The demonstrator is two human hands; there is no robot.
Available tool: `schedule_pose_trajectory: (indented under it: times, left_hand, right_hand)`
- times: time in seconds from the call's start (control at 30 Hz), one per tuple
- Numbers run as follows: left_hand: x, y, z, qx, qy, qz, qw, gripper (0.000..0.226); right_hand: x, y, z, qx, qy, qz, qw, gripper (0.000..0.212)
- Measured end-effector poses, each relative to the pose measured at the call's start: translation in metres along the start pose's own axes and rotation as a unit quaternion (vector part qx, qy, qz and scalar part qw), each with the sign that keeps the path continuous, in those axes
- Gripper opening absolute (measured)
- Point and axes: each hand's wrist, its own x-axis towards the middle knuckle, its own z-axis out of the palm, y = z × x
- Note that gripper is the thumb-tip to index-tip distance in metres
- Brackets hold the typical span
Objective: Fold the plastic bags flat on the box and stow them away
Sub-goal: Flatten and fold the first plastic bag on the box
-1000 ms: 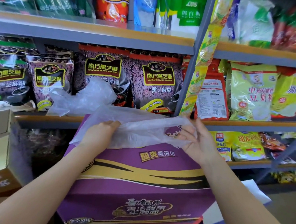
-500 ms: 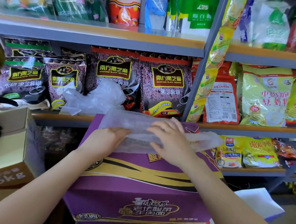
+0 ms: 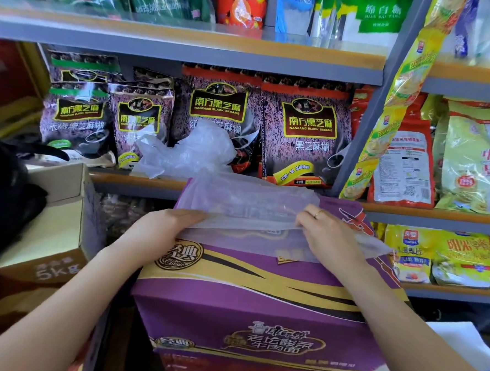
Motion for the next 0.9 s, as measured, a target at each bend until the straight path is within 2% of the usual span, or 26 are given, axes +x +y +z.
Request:
schedule_pose_trajectory:
  times: [0.07, 0.13, 0.23, 0.33, 0.43, 0.57, 0.73, 0.83, 0.9]
  left_hand:
    - [0.0, -0.008, -0.01, -0.007, -0.033, -0.03, 0.999, 0.069]
    - [0.005, 0.001, -0.022, 0.018, -0.056, -0.042, 0.997, 0.059]
    - [0.022, 0.052, -0.021, 0.036, -0.018, 0.037, 0.998, 0.07]
    - [0.043, 0.105, 0.0, 0.004, 0.008, 0.129, 0.992, 0.058]
    - [0.059, 0.115, 0.019, 0.007, -0.022, 0.146, 0.989, 0.046]
    - [0.055, 0.1, 0.037, -0.038, 0.004, 0.169, 0.985, 0.048]
    - [0.052, 0.09, 0.036, -0.047, 0.057, 0.179, 0.981, 0.046]
    - [0.048, 0.097, 0.037, -0.072, 0.054, 0.165, 0.982, 0.043]
    - [0.045, 0.098, 0.038, -0.104, 0.053, 0.157, 0.981, 0.044]
  right_hand:
    - [-0.003, -0.001, -0.003, 0.02, 0.0, 0.006, 1.0, 0.042]
    - [-0.004, -0.007, -0.007, 0.043, 0.002, 0.015, 0.999, 0.03]
    - [-0.002, -0.021, -0.011, 0.07, -0.021, 0.023, 0.997, 0.012]
    - [-0.003, -0.029, -0.014, 0.037, 0.011, -0.004, 0.999, 0.022]
    - [-0.013, -0.015, -0.014, 0.016, 0.032, -0.006, 0.999, 0.022]
    - [-0.042, 0.022, -0.019, -0.021, 0.041, 0.042, 0.998, 0.023]
    - [-0.065, 0.046, -0.021, 0.132, 0.024, 0.188, 0.973, 0.016]
    - [-0.071, 0.049, -0.023, 0.164, 0.037, 0.207, 0.964, 0.02]
    - [-0.072, 0.046, -0.027, 0.149, 0.006, 0.201, 0.968, 0.028]
